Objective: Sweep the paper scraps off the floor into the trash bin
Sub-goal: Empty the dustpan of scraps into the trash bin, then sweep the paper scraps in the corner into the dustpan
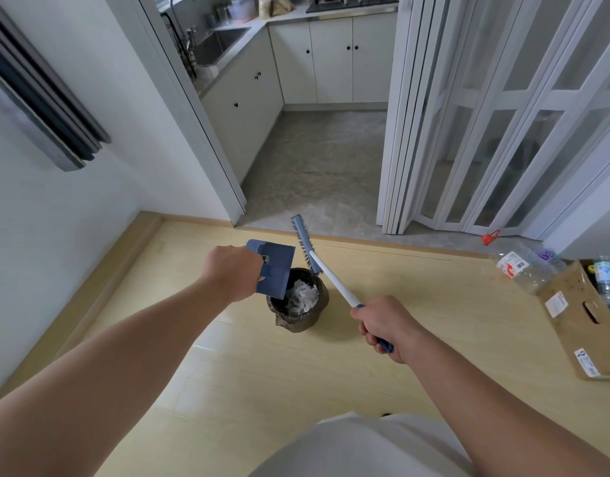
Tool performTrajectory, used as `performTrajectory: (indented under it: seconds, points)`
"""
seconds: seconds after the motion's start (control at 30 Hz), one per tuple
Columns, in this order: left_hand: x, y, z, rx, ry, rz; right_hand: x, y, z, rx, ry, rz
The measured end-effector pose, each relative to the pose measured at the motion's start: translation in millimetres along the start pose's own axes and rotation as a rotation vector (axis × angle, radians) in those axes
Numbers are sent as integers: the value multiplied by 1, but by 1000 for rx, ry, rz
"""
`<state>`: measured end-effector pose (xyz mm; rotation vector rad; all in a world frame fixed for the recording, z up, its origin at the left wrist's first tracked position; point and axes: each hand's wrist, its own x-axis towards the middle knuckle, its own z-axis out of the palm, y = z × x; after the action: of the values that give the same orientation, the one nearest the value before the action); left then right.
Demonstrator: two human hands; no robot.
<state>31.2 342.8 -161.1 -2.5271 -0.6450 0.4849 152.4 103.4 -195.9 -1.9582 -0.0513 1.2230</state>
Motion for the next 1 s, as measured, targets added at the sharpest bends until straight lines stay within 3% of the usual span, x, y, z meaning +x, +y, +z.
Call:
performTrajectory:
  seconds: [0.13, 0.47, 0.6, 0.8, 1.0]
  points:
    - [-5, -13, 4, -102, 7, -140, 3, -1, 1, -10, -8, -5]
    - [-80, -50, 33, -587, -30, -786, 9, -15, 33, -166, -97, -146]
    - [-142, -54, 60, -776, -73, -1085, 11, -20, 70, -291, -182, -233]
    - [-244, -54, 111, -1127, -100, -1507, 8, -11, 152, -426, -347, -222]
    - [-356, -50, 166, -1223, -178, -1844, -13, 17, 252, -638, -458, -148]
